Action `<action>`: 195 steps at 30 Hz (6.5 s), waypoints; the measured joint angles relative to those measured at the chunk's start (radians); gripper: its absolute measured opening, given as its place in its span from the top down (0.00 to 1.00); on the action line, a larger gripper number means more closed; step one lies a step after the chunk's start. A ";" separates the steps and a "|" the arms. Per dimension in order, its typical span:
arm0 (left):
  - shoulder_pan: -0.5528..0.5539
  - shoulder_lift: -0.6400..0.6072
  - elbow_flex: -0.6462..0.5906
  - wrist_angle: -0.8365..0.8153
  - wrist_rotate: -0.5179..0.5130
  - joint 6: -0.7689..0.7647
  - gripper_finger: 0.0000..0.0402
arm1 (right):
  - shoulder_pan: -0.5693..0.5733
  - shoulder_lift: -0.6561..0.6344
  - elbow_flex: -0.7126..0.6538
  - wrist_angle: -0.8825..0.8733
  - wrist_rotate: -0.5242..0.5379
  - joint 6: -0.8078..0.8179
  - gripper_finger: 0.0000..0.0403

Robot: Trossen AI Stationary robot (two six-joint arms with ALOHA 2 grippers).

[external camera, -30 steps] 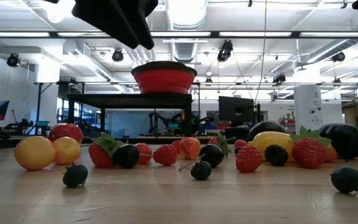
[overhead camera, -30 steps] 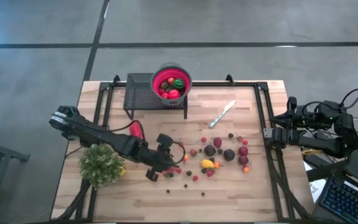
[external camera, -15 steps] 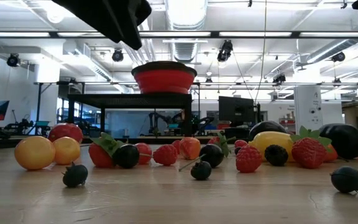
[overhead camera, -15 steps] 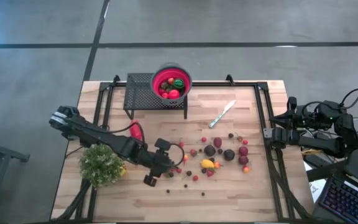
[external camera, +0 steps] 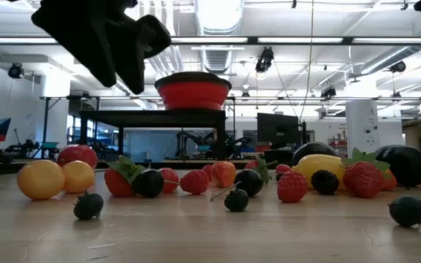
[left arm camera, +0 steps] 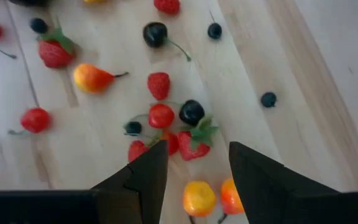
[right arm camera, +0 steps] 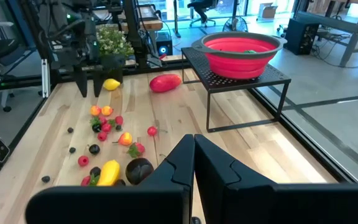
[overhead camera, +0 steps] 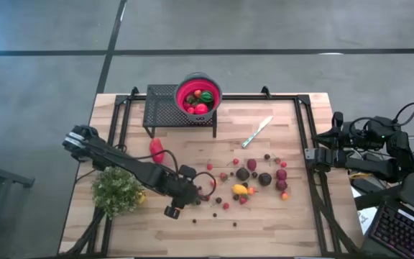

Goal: Pick & Place Fruit
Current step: Put the orange pear into the red gray strainer bowl on the shelf

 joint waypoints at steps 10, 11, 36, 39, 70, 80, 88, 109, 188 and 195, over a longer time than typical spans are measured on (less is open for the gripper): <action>-0.001 0.008 0.000 -0.127 0.010 -0.041 0.56 | 0.000 0.000 0.000 0.000 0.000 -0.001 0.98; -0.001 0.008 0.000 -0.132 0.010 -0.050 0.56 | 0.000 0.000 0.000 0.000 0.000 -0.002 0.98; 0.001 0.008 -0.002 -0.127 0.007 -0.130 0.41 | 0.000 0.000 0.000 0.000 0.000 -0.001 0.98; 0.001 0.008 -0.002 -0.127 0.009 -0.084 0.38 | 0.000 0.000 0.000 0.000 0.000 -0.002 0.98; -0.079 0.008 -0.002 -0.110 0.031 0.011 0.38 | 0.000 0.000 0.000 0.000 0.000 0.000 0.98; -0.078 0.007 -0.037 -0.030 0.021 0.071 0.38 | 0.000 0.000 0.000 0.000 0.000 0.000 0.98; -0.078 0.007 -0.095 0.056 0.021 0.118 0.38 | 0.000 0.000 0.000 0.000 0.000 0.000 0.98; -0.082 0.007 -0.217 0.159 0.065 0.158 0.38 | 0.000 0.000 0.000 0.000 0.000 -0.002 0.98; 0.028 -0.002 -0.059 0.466 -0.593 0.404 0.62 | 0.000 0.000 0.000 0.000 0.000 0.000 0.98; 0.208 -0.003 0.123 0.520 -0.690 0.455 0.62 | 0.000 0.000 0.000 0.000 0.000 -0.002 0.98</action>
